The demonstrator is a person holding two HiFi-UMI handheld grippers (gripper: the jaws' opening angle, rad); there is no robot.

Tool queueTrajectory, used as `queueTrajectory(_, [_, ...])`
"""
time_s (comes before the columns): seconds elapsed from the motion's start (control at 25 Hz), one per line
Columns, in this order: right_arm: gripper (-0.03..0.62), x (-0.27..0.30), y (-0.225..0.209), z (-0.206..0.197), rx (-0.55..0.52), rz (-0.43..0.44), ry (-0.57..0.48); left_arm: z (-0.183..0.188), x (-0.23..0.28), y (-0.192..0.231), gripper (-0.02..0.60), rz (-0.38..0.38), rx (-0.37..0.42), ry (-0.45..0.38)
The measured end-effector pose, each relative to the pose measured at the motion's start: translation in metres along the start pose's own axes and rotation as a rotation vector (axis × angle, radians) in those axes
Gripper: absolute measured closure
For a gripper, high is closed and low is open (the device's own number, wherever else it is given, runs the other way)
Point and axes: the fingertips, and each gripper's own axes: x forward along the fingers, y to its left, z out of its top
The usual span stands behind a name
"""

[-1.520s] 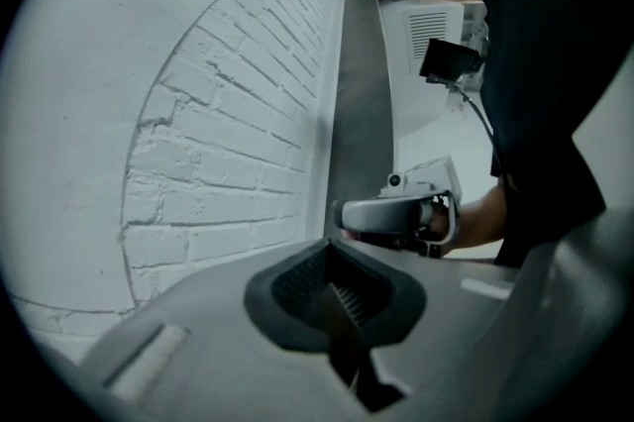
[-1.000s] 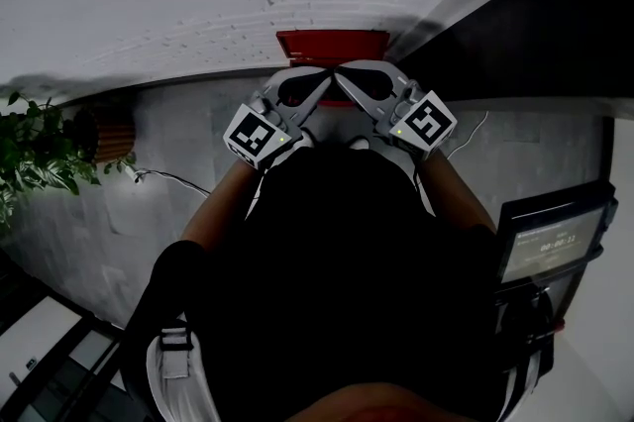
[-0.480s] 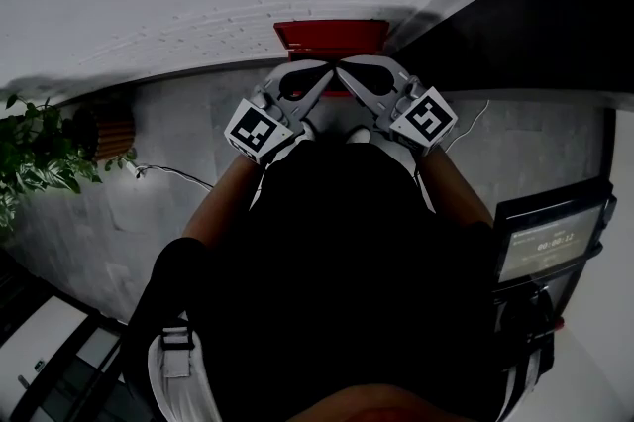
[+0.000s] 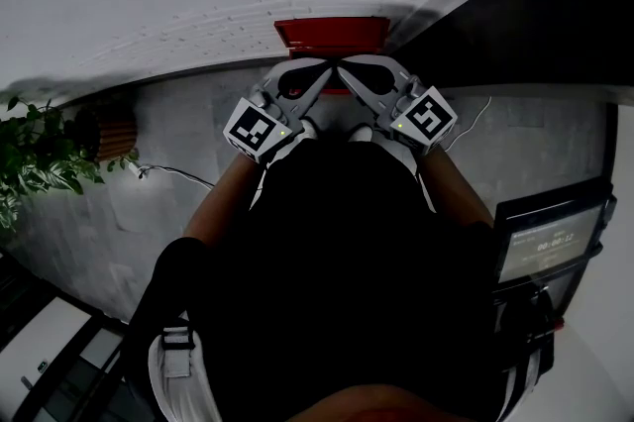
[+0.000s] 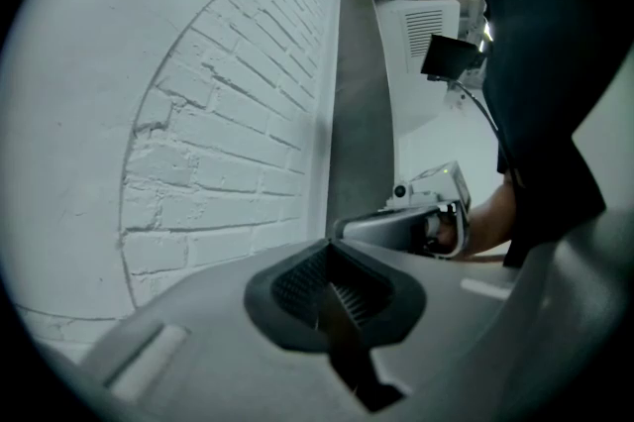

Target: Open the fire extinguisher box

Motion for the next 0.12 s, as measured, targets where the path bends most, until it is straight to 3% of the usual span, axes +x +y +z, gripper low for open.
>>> queueTrajectory(0.12, [0.585, -0.0016, 0.0011, -0.0013, 0.006, 0.001, -0.003, 0.0006, -0.0009, -0.0015, 0.58, 0.002, -0.006, -0.001])
